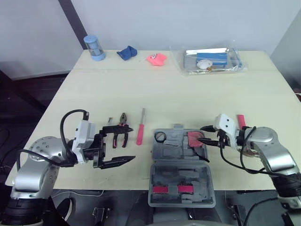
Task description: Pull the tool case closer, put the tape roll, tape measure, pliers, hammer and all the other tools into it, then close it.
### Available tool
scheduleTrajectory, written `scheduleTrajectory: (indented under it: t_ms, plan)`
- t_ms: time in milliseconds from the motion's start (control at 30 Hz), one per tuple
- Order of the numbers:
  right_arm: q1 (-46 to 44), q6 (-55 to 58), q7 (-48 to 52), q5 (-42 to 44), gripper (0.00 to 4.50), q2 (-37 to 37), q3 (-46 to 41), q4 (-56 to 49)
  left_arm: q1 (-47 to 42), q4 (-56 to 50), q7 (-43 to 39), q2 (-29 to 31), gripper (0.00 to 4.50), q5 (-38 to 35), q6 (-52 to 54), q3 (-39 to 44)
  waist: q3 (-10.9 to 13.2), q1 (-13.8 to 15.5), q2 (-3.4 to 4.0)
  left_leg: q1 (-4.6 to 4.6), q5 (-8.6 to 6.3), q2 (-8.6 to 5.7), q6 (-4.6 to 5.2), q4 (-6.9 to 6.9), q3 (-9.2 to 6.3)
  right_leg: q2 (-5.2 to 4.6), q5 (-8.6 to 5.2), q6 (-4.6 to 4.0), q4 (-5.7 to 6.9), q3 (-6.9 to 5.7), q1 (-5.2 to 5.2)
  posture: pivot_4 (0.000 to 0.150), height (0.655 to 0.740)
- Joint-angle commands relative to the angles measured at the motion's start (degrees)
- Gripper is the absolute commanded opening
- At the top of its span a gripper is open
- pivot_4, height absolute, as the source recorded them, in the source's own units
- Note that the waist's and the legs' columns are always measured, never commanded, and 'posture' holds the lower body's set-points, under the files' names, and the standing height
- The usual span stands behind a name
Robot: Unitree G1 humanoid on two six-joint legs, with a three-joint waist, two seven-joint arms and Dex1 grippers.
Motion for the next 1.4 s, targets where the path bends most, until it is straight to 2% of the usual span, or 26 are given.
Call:
scheduleTrajectory:
  t_ms: [33, 167, 433, 600, 733, 867, 1000, 1233, 1400]
  plan:
    - [1.67, -7.93, 0.97, 3.47, 2.29, 1.87, -1.66, 2.31, -0.10, -0.78, -0.23, 0.09, 4.50, -0.23, -0.74, 0.54, 0.00, 0.01, 0.00, 0.00, 0.00, 0.00, 0.00, 0.00, 0.00, 0.00, 0.00, 0.00, 0.00, 0.00, 0.00, 0.150, 0.7400]
    - [1.33, -12.62, 2.48, 6.21, 2.29, 4.02, -2.33, 7.80, -0.28, -0.82, -0.11, 0.12, 4.50, -0.23, -0.60, 0.49, 0.00, -0.01, 0.01, 0.01, 0.00, 0.00, 0.00, 0.00, 0.03, 0.00, 0.00, 0.00, 0.01, 0.03, 0.00, 0.150, 0.7400]
    - [-1.05, -21.55, 3.30, 3.05, 2.29, 6.22, 0.58, 22.65, -1.32, -0.87, 0.01, 0.50, 4.50, -0.29, 0.09, 0.31, 0.00, -0.05, 0.02, 0.05, 0.00, 0.00, 0.00, 0.00, 0.05, 0.00, 0.00, 0.00, 0.02, 0.05, 0.02, 0.150, 0.7400]
    - [-2.25, -22.07, 2.53, -2.09, 2.29, 5.52, 4.12, 30.23, -1.46, -1.45, 0.36, 0.66, 4.50, -0.40, 0.83, 0.43, -0.02, -0.55, -0.02, 0.36, 0.00, 0.00, 0.00, -0.03, 0.11, 0.01, 0.00, 0.00, 0.03, 0.11, 0.28, 0.150, 0.7400]
    - [-2.66, -16.76, 1.24, -6.27, 2.29, 3.89, 7.56, 32.48, -1.40, -2.05, 0.72, 0.73, 4.50, -0.55, 1.45, 0.52, -0.18, -0.98, -0.24, 0.82, -0.01, 0.03, 0.01, -0.09, 0.13, 0.03, -0.01, 0.00, -0.02, 0.14, 0.75, 0.150, 0.7400]
    - [-2.69, -13.73, 0.28, -7.75, 2.29, 3.01, 9.64, 31.46, -1.10, -2.63, 1.04, 0.66, 4.50, -0.64, 1.95, 0.65, -0.52, -0.96, -0.68, 1.40, -0.01, 0.03, 0.01, -0.18, 0.14, 0.02, -0.03, 0.00, -0.10, 0.15, 1.32, 0.150, 0.7400]
    - [-2.35, -14.94, -1.15, -6.75, 2.29, 3.57, 9.17, 28.34, -0.71, -3.13, 1.97, 0.35, 4.50, -1.04, 2.64, 0.99, -0.66, -0.84, -0.88, 1.52, -0.02, 0.05, 0.01, -0.22, 0.14, 0.03, -0.03, -0.01, -0.15, 0.14, 1.43, 0.150, 0.7400]
    - [0.71, -18.67, -3.98, 1.27, 2.29, 4.01, 1.46, 15.67, 1.77, -1.80, 5.85, -1.76, 4.50, -3.25, 4.04, 4.69, -0.46, -0.71, -0.64, 1.36, -0.02, 0.05, 0.01, -0.23, 0.15, 0.02, -0.03, -0.01, -0.14, 0.16, 1.28, 0.150, 0.7400]
    - [9.68, -20.34, -6.27, 7.78, 2.29, 3.53, -5.92, 4.44, 8.01, 0.45, 7.33, -3.28, 4.50, -1.16, 1.32, 8.51, -0.22, -0.66, -0.29, 1.04, -0.02, 0.04, 0.01, -0.23, 0.12, 0.00, -0.03, -0.01, -0.18, 0.15, 1.04, 0.150, 0.7400]
